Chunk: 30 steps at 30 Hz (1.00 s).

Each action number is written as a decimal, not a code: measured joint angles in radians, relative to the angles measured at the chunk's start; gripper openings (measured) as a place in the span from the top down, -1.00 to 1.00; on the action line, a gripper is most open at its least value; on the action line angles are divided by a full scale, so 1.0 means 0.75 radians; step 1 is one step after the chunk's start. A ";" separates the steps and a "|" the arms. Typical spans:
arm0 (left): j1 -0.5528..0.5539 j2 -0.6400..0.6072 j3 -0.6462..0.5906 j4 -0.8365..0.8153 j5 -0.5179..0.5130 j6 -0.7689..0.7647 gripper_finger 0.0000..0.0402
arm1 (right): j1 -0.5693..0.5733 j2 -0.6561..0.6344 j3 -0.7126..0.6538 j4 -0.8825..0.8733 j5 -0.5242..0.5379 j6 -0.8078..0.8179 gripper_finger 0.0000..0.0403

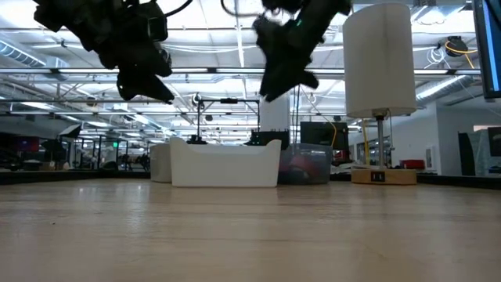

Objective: Pick and place Stapler, Stapler remover, tape
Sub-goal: Put the violet staple remover into the white bin

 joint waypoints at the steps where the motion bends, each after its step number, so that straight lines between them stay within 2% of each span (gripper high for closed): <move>1: -0.012 0.000 0.000 -0.008 -0.011 0.000 -0.24 | 0.045 -0.017 0.000 -0.028 -0.037 0.008 0.56; 6: -0.060 0.000 0.000 -0.019 -0.041 0.034 -0.24 | 0.262 -0.082 -0.027 -0.168 -0.183 0.215 0.65; 16: -0.082 0.000 0.000 -0.015 -0.043 0.146 -0.24 | 0.659 -0.105 -0.226 -0.161 -0.417 1.046 0.76; 23: -0.082 0.000 0.000 -0.007 -0.043 0.187 -0.24 | 0.877 -0.111 -0.377 -0.130 -0.516 1.444 0.62; 30: -0.081 0.000 0.000 -0.007 -0.043 0.206 -0.24 | 1.038 -0.117 -0.476 -0.016 -0.522 1.748 0.42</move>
